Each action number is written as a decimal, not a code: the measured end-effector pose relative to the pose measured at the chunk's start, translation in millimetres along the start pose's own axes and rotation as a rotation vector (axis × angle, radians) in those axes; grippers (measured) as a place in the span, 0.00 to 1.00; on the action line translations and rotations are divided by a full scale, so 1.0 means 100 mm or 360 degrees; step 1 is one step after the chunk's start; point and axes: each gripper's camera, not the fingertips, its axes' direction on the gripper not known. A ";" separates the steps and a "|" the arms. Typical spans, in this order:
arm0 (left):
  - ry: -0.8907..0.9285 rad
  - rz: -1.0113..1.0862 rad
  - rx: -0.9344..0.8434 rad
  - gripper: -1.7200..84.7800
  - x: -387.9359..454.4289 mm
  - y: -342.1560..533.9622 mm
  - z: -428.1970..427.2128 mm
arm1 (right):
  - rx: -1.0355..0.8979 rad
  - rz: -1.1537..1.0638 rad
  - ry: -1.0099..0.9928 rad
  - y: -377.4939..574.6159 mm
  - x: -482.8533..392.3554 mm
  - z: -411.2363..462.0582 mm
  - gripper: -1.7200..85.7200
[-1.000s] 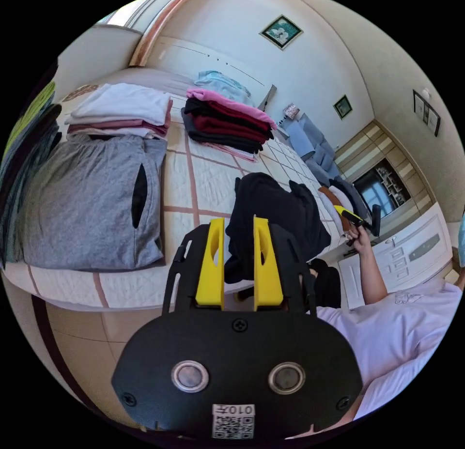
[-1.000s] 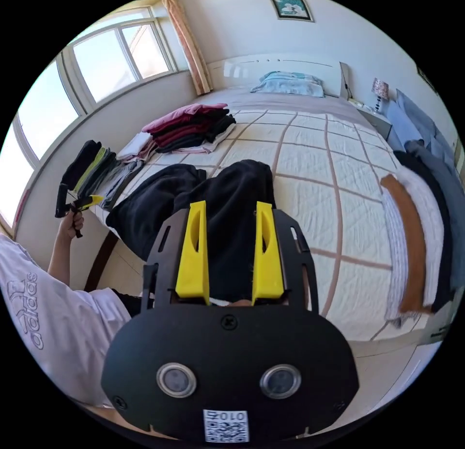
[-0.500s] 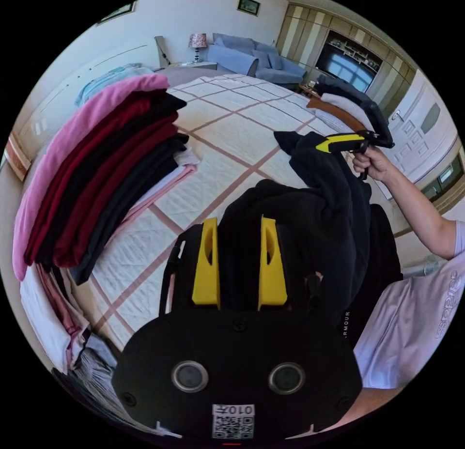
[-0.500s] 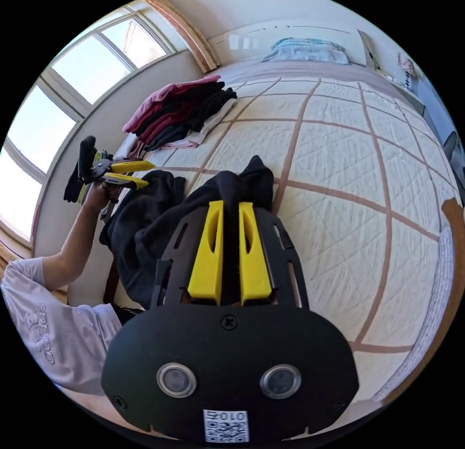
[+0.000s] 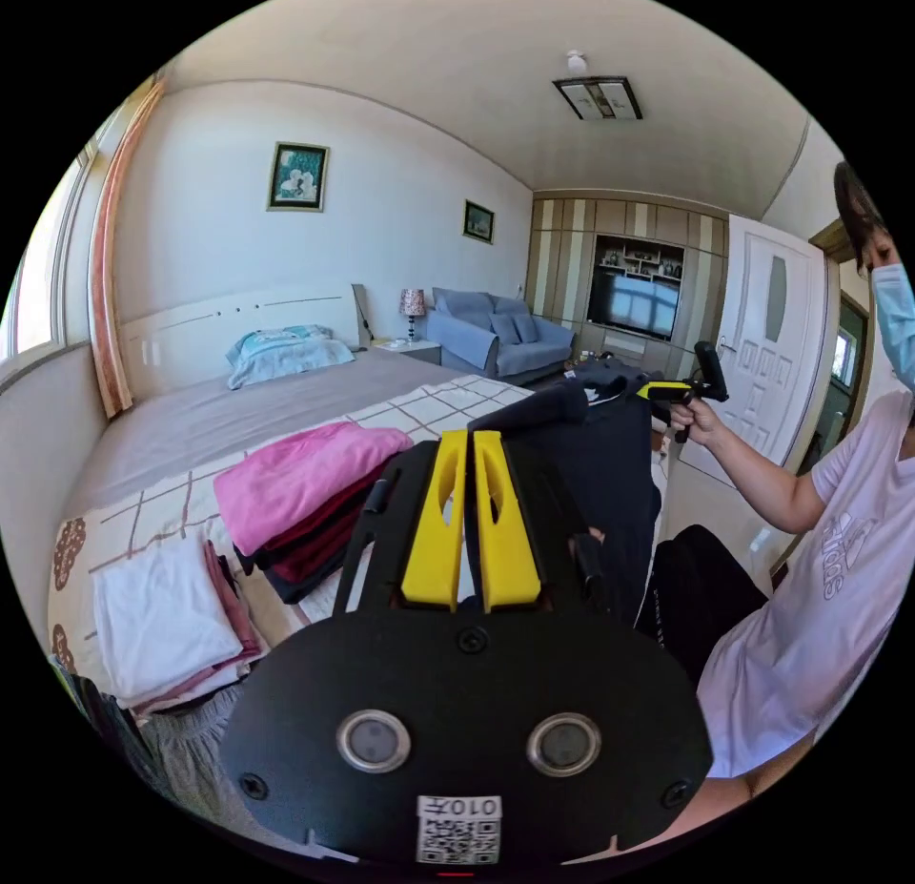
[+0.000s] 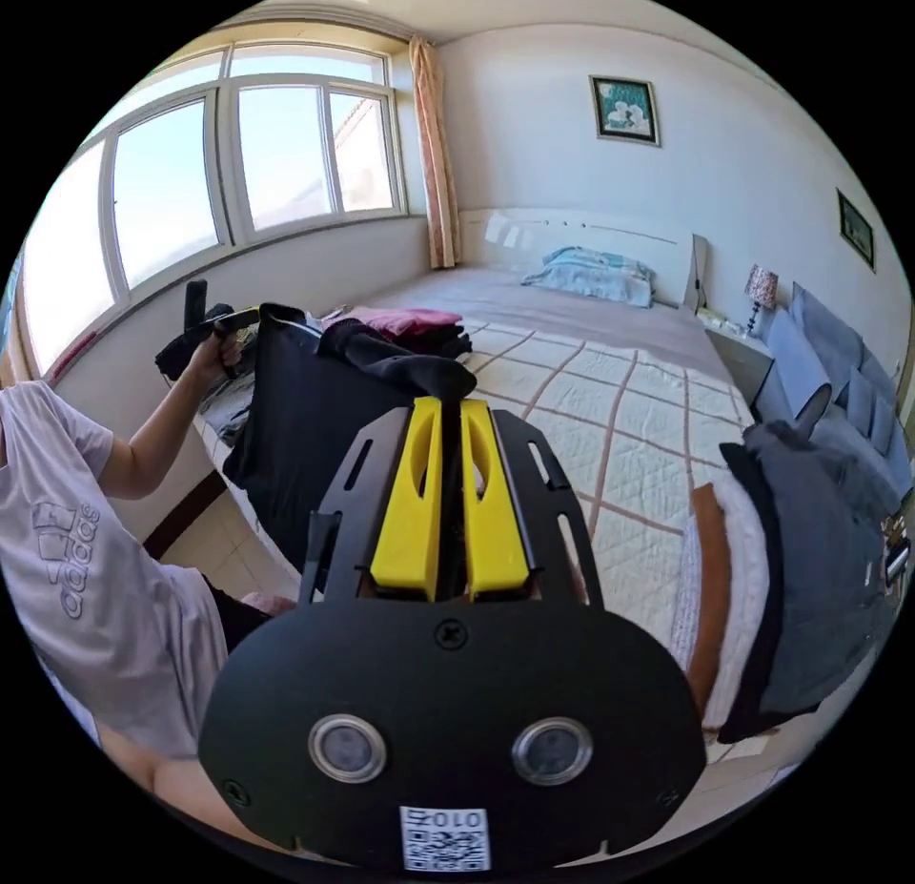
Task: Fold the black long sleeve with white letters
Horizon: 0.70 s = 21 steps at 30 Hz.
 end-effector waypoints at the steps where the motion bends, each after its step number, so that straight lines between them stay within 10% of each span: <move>1: -0.0098 0.0090 0.0159 0.02 0.20 -0.12 -0.27 | 0.0077 -0.0036 0.0056 -0.07 -0.11 -0.12 0.06; 5: -0.0214 0.0288 0.0181 0.02 0.70 0.04 -0.71 | 0.0350 -0.0315 0.0159 -0.04 -0.72 -0.61 0.07; 13: 0.0040 0.0127 -0.0766 0.02 1.14 1.64 -0.01 | -0.0634 -0.0255 -0.0093 1.37 -1.16 0.61 0.07; 21: -0.0157 0.0048 -0.0090 0.02 1.24 0.92 -0.80 | -0.0207 0.0004 0.0058 0.60 -0.97 -0.26 0.07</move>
